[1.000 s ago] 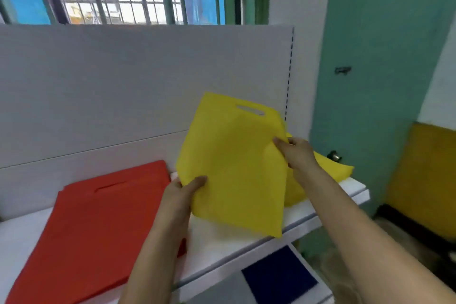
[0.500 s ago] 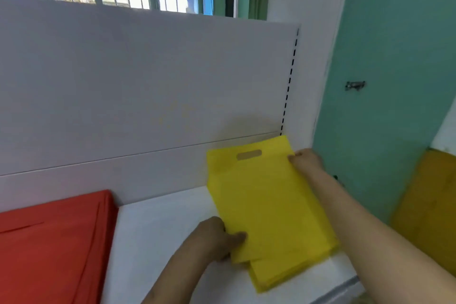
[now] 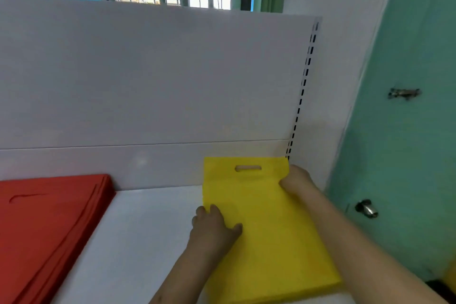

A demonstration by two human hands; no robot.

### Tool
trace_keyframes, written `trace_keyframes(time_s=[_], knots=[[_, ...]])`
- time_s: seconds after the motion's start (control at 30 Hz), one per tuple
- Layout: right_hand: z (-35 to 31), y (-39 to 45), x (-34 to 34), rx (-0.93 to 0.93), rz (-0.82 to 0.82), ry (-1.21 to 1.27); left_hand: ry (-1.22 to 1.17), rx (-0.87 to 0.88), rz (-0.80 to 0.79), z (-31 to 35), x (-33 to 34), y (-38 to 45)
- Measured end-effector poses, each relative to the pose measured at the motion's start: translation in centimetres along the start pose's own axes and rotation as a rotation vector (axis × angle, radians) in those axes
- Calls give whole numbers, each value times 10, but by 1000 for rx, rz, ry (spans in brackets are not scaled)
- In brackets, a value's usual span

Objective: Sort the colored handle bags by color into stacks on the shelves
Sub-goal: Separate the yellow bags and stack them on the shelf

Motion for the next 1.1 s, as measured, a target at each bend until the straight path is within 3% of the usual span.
trace_keyframes(time_s=[0.23, 0.5, 0.63, 0.8, 0.93, 1.1], knots=[[7, -9, 0, -33, -18, 8, 32, -71, 90, 6, 20, -24], [-13, -19, 0, -22, -54, -192, -73, -80, 167, 5, 19, -36], [-81, -41, -7, -229, 47, -256, -238, -27, 272, -10, 6, -41], [-183, -90, 21, -525, 68, 76, -471, 58, 486, -54, -28, -74], [-272, -131, 52, -665, 72, 224, -576, 83, 617, -119, -73, -102], [-393, -184, 122, -707, 25, 426, -574, 45, 778, -236, -146, -138]])
Point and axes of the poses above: each hand's wrist, its own y-axis towards the middle knuckle, its own x-axis out of the palm, z = x × y, the point moved 6 cm from there along y, towards the middle knuckle, and after that the axes turned 13 degrees about -x, right-handed, at the moved point
